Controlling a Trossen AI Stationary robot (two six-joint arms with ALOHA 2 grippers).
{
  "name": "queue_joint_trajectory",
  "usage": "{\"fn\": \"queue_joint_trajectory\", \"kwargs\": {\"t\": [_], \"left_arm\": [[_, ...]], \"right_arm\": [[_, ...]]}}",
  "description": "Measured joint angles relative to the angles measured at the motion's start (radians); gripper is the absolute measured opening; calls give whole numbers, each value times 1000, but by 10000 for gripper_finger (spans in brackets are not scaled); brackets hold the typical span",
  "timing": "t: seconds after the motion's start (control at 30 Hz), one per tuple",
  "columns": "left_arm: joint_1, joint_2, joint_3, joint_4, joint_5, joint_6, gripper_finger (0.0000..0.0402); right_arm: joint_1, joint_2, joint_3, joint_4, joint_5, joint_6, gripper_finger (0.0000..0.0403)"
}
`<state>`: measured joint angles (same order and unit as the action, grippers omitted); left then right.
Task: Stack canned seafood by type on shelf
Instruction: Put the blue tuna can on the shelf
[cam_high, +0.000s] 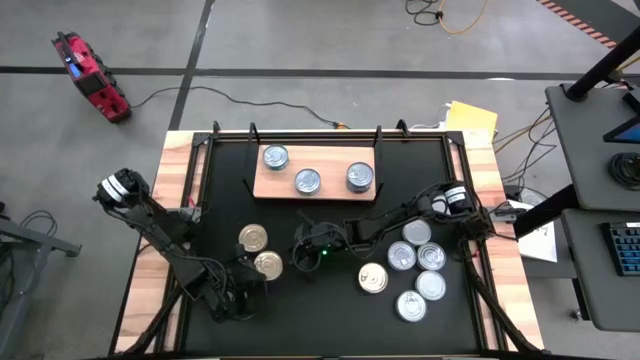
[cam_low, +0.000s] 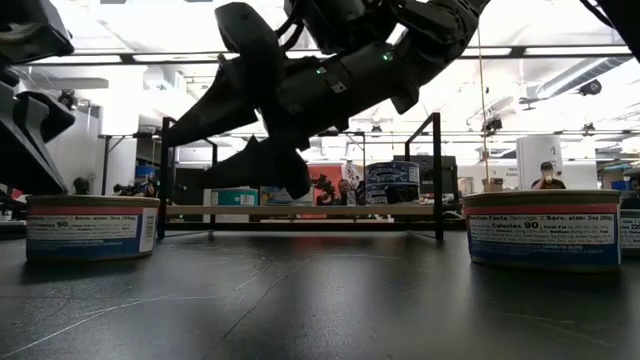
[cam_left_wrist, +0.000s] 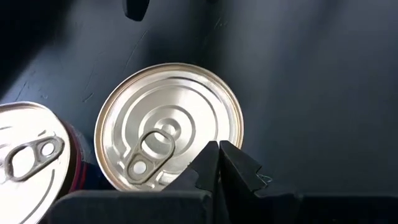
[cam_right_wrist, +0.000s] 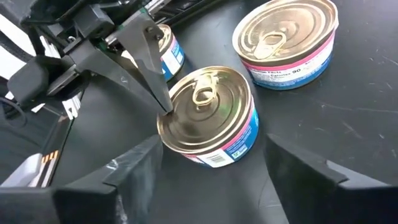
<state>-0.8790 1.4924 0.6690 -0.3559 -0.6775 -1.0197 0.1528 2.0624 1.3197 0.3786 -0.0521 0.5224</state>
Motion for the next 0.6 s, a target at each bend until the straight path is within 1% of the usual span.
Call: {"fn": "queue_joint_trajectory", "kwargs": {"t": [0.17, 0.43, 0.5, 0.53, 0.6], "left_arm": [[-10, 31, -26, 99, -24, 26, 0], [-35, 99, -6, 110, -77, 46, 0], [-37, 107, 1, 103, -69, 55, 0], [-38, 111, 2, 99, -43, 56, 0], [-38, 128, -6, 68, -26, 56, 0]], "right_arm": [[8, 1, 0, 0, 1, -8, 289], [9, 40, 19, 0, -1, -4, 286], [9, 55, 36, 2, -5, -4, 287], [9, 63, 45, 1, -9, -2, 289], [9, 73, 60, 2, -21, 2, 296]]}}
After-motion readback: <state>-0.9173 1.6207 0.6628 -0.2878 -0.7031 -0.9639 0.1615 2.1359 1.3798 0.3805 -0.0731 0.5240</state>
